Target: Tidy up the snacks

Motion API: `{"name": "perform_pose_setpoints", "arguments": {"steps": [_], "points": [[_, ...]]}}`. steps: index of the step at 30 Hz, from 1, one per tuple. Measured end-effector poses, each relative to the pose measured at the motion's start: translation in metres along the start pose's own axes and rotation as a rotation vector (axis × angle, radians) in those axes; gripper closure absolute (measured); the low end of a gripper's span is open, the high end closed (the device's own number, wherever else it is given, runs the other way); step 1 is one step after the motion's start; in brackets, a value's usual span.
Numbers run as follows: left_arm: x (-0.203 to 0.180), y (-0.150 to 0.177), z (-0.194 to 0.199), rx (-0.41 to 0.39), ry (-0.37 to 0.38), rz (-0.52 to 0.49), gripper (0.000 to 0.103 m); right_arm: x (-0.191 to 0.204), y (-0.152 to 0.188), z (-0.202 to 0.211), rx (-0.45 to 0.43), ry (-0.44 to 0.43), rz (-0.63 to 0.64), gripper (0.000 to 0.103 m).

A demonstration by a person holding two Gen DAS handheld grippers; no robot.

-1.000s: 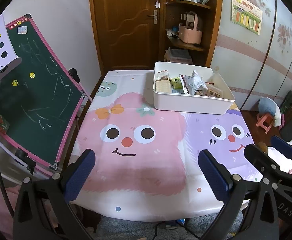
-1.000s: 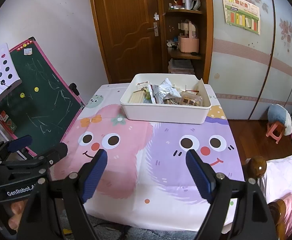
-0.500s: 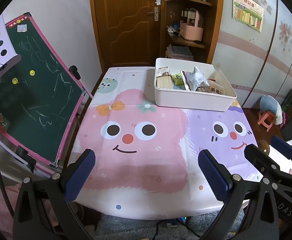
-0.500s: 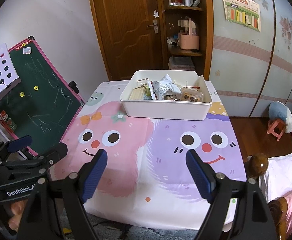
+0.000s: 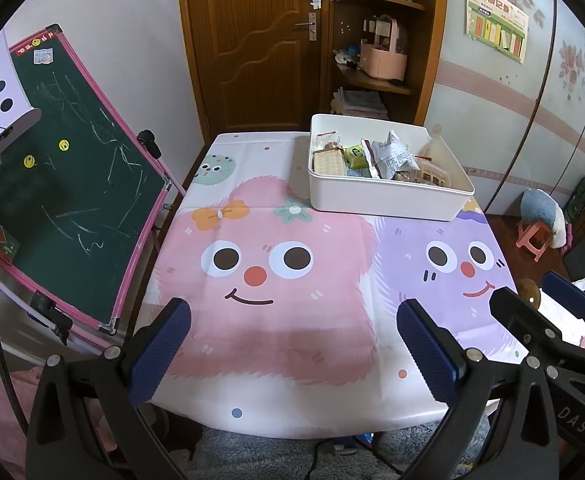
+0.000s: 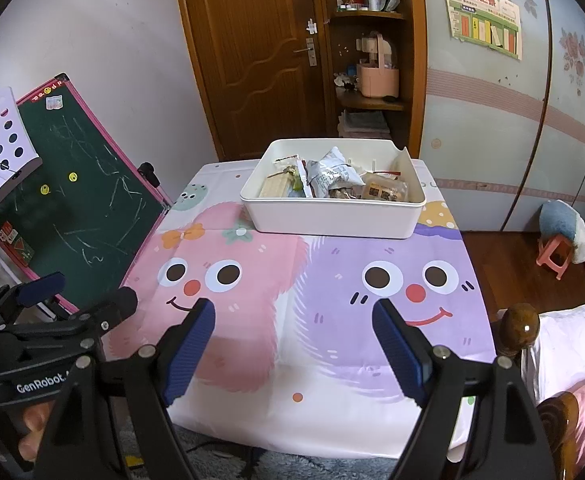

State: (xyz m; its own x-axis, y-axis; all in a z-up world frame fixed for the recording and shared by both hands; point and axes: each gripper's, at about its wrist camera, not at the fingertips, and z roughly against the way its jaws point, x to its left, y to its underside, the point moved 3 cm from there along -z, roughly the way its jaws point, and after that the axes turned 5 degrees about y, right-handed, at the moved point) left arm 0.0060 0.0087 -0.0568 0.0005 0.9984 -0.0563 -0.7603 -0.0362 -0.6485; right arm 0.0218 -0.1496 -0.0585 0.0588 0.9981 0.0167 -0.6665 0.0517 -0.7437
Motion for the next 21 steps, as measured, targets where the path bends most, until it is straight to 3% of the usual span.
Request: {"name": "perform_pose_setpoints", "arguments": {"steps": [21], "points": [[-0.0009, -0.0004, 0.0001, 0.003, 0.0, 0.0, 0.001, 0.0007, 0.0042, -0.0024, 0.016, -0.012, -0.013, 0.022]]}}
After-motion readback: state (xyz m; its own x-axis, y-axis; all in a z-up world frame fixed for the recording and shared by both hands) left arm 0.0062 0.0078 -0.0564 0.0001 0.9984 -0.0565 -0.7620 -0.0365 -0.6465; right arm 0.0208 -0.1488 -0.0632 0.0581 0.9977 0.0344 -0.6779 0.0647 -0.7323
